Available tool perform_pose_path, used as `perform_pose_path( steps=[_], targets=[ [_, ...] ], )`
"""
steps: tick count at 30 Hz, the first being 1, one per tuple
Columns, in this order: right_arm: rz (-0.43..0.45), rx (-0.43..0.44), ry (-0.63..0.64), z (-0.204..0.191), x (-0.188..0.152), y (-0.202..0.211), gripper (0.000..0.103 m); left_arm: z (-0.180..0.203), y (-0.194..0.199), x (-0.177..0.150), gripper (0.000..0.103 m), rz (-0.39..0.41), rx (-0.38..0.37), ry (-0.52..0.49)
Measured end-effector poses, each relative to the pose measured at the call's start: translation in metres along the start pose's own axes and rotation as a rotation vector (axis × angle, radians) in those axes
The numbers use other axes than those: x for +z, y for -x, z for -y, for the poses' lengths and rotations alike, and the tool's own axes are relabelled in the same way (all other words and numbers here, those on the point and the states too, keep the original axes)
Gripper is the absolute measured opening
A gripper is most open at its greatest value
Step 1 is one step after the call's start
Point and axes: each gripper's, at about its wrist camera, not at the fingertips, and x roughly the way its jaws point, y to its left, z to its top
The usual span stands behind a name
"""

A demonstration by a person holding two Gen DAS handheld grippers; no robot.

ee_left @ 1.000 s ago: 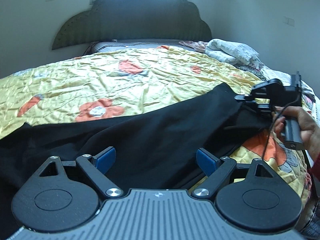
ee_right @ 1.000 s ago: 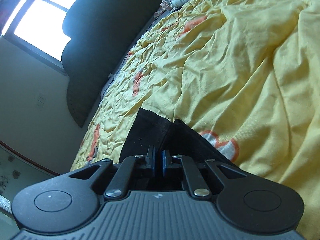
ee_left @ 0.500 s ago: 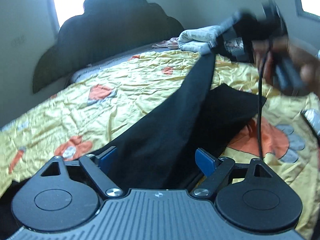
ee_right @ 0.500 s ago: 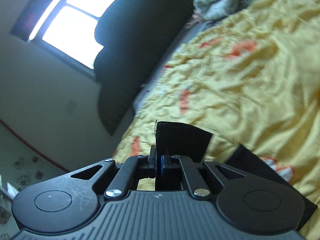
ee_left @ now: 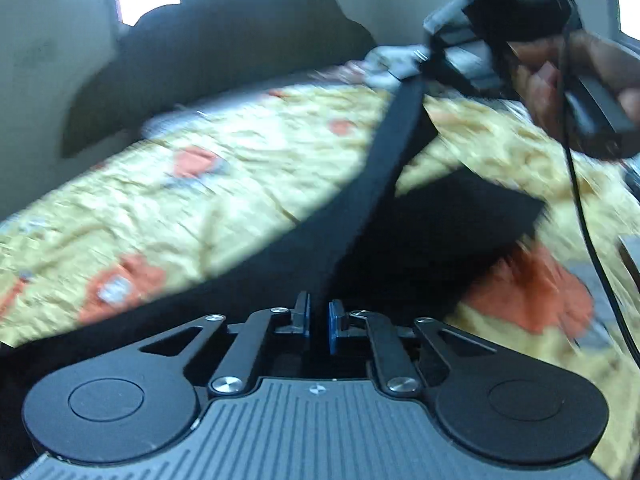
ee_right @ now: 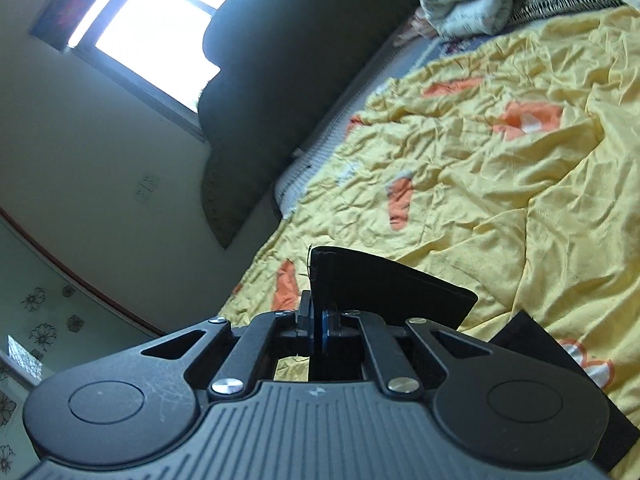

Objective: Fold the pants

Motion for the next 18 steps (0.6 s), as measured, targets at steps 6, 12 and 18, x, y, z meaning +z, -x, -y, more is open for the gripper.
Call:
perform_pose_path(
  steps=[6,12,18],
  targets=[
    [0.258,0.216,0.188,-0.04,-0.008,0.064,0.004,-0.031,0.046,0.027,0.01,0.231,0.092,0.178],
    [0.124,-0.188,0.068,0.05,-0.044,0.068,0.004,0.02,0.014,-0.017,0.01,-0.049,-0.13,-0.022],
    [0.084,-0.2,0.032,0.065,-0.051,0.063,0.004,0.016,0.015,-0.015,0.01,-0.037,-0.128,-0.033]
  ],
)
